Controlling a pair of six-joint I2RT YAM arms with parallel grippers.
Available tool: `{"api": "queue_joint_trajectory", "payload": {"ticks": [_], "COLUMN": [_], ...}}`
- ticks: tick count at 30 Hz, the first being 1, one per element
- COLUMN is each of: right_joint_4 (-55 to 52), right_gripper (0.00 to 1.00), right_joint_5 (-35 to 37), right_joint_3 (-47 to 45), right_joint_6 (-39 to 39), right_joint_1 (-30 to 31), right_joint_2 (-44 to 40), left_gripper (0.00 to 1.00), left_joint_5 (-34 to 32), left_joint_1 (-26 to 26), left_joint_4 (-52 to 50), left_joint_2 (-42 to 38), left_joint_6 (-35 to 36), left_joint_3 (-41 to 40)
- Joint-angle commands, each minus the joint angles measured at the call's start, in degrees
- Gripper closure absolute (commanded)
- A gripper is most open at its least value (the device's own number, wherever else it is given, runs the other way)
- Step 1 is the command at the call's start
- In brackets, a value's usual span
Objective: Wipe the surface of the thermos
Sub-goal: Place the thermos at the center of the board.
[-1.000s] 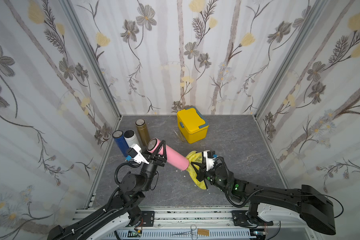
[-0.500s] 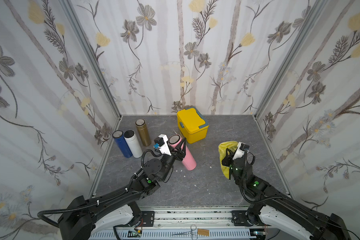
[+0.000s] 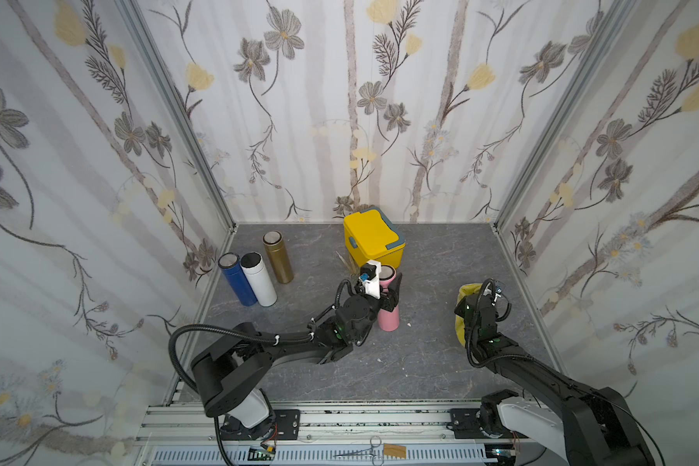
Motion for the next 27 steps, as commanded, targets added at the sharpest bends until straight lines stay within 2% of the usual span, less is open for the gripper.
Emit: {"api": "queue_joint_trajectory", "payload": {"ticks": [1, 9, 13, 22, 27], "right_joint_4": [7.41, 9.74, 10.02, 9.41, 9.08], "right_gripper": [1.00, 1.00, 1.00, 1.00, 1.00], "right_joint_5": [-1.26, -4.34, -4.20, -3.63, -5.05], "right_joint_3": [-0.67, -1.88, -1.60, -0.81, -1.21], "right_joint_6": [-0.35, -1.72, -1.77, -0.90, 0.74], "right_joint_1": [-0.14, -0.29, -0.41, -0.96, -3.12], "right_joint_2": [0.60, 0.25, 0.84, 1.75, 1.36], "left_gripper": [1.00, 1.00, 1.00, 1.00, 1.00], "left_joint_5": [-3.77, -6.42, -7.88, -8.48, -13.65], "left_joint_1": [-0.27, -0.91, -1.13, -1.26, -1.26], "left_joint_4": [13.62, 27.69, 25.73, 17.17, 13.30], "left_joint_2": [5.67, 19.28, 24.84, 33.53, 39.01], "left_joint_6": [6.47, 13.56, 15.55, 13.55, 13.62], "left_joint_3": [2.21, 6.80, 13.05, 28.07, 36.83]}}
